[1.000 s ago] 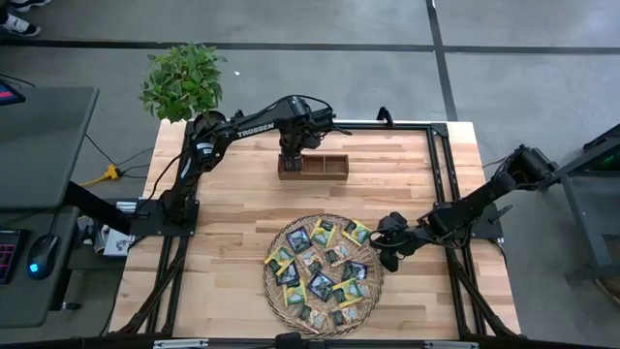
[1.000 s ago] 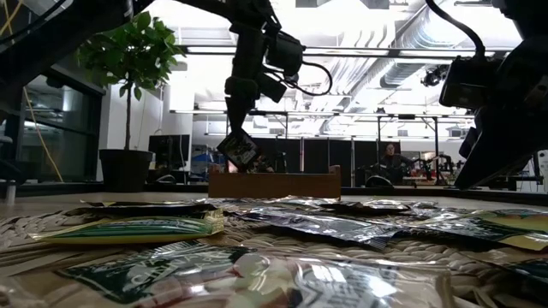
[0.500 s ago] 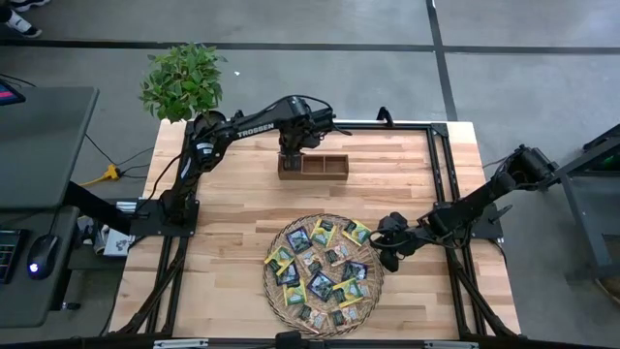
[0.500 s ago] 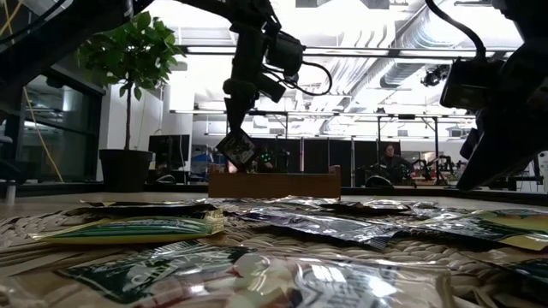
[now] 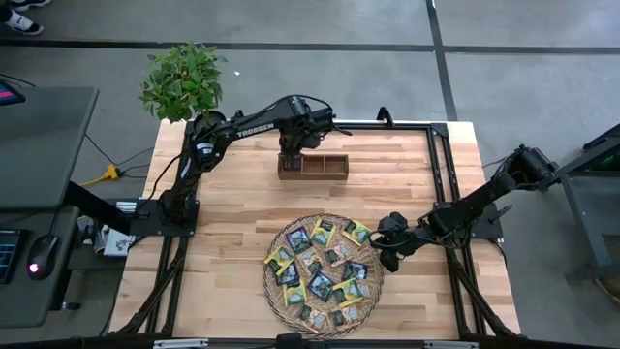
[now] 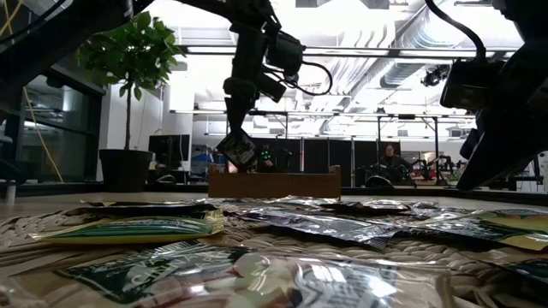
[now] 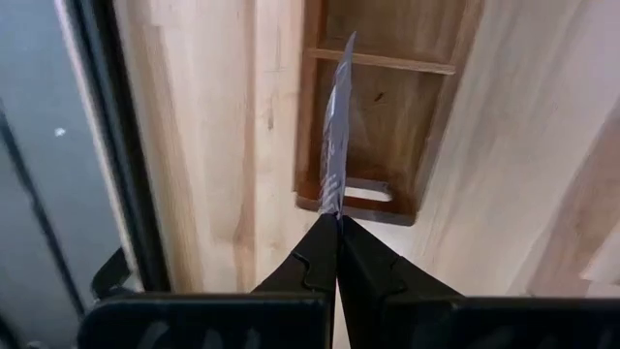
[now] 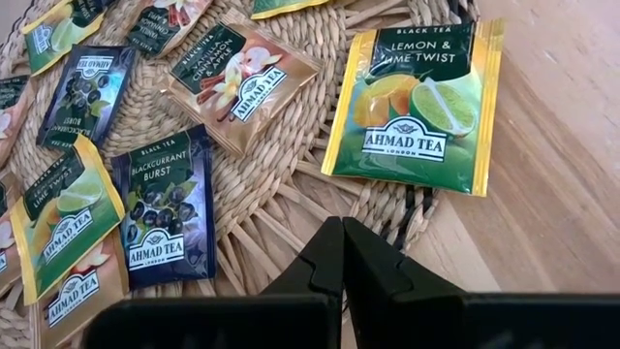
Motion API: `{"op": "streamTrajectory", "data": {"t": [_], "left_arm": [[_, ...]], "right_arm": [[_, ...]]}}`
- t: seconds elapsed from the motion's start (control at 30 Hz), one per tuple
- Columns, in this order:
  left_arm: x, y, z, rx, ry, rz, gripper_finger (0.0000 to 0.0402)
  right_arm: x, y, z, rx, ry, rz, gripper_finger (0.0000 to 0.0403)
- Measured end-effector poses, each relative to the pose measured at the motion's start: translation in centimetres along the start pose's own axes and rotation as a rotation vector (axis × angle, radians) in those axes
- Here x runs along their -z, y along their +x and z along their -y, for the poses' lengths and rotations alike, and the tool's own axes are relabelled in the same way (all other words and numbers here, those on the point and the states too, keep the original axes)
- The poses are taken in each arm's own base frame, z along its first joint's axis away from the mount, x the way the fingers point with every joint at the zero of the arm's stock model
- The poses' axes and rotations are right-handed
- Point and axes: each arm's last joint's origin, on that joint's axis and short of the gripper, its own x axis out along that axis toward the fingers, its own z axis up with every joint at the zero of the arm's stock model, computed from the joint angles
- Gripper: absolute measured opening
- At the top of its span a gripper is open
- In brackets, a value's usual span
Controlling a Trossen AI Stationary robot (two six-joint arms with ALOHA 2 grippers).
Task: Pick & Place Tea
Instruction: Put the purple tea bag in the left section of the wooden organizer
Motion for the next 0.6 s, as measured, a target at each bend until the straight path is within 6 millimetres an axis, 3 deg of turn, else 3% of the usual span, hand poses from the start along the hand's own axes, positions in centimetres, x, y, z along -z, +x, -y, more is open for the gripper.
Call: {"op": "streamTrajectory", "data": {"t": [0.6], "left_arm": [[-0.01, 0.00, 0.01, 0.000, -0.003, 0.000, 0.0013]], "right_arm": [[-0.08, -0.01, -0.02, 0.005, -0.001, 0.016, 0.0000]]}}
